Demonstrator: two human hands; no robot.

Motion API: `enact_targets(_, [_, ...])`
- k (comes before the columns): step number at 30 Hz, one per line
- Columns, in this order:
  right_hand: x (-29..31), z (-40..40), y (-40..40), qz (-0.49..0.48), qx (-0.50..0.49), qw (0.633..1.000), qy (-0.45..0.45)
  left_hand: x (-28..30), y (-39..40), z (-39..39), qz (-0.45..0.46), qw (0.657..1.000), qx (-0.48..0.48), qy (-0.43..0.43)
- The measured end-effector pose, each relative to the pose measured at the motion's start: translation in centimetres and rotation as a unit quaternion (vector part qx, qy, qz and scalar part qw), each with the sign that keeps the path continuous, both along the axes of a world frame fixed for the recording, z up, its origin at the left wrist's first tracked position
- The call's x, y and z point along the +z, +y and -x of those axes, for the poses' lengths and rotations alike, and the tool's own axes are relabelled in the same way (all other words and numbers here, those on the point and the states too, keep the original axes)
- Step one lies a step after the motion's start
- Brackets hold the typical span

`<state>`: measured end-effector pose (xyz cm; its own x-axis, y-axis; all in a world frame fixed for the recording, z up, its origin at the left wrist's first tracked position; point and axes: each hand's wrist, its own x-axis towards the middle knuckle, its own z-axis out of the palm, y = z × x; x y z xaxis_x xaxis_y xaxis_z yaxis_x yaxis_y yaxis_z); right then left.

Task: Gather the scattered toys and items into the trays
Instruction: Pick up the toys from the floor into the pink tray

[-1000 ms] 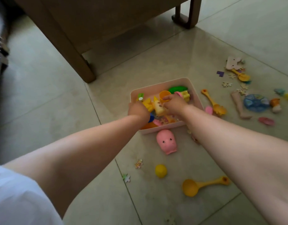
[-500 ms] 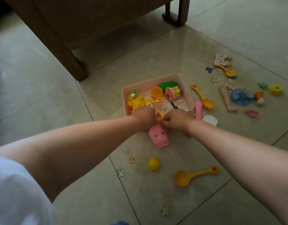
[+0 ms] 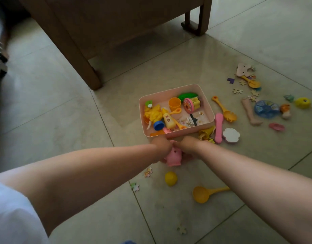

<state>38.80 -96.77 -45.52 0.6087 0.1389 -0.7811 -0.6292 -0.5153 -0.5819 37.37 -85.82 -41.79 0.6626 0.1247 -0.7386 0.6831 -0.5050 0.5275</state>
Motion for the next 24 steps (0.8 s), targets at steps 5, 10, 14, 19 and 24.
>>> enact_targets(5, [3.2,-2.6,-3.0,-0.032,0.057,0.996,0.065,1.1,-0.6,-1.2,0.003,0.997,0.062,-0.035])
enact_targets(10, [7.7,-6.5,-7.5,-0.099,0.005,0.993,0.068,3.1,-1.5,-3.8,0.041,0.984,0.067,-0.163])
enact_targets(14, [6.2,-8.1,-8.0,-0.053,-0.127,0.983,-0.124,3.7,-1.7,-5.0,0.045,0.978,0.052,-0.197])
enact_targets(19, [3.4,-8.0,-7.4,0.157,-0.029,0.951,-0.265,2.6,-1.3,-4.0,0.003,0.977,-0.081,-0.196])
enact_targets(24, [2.6,-7.7,-9.0,0.325,-0.035,0.868,-0.374,1.2,-3.0,-3.0,-0.024,0.964,-0.228,-0.135])
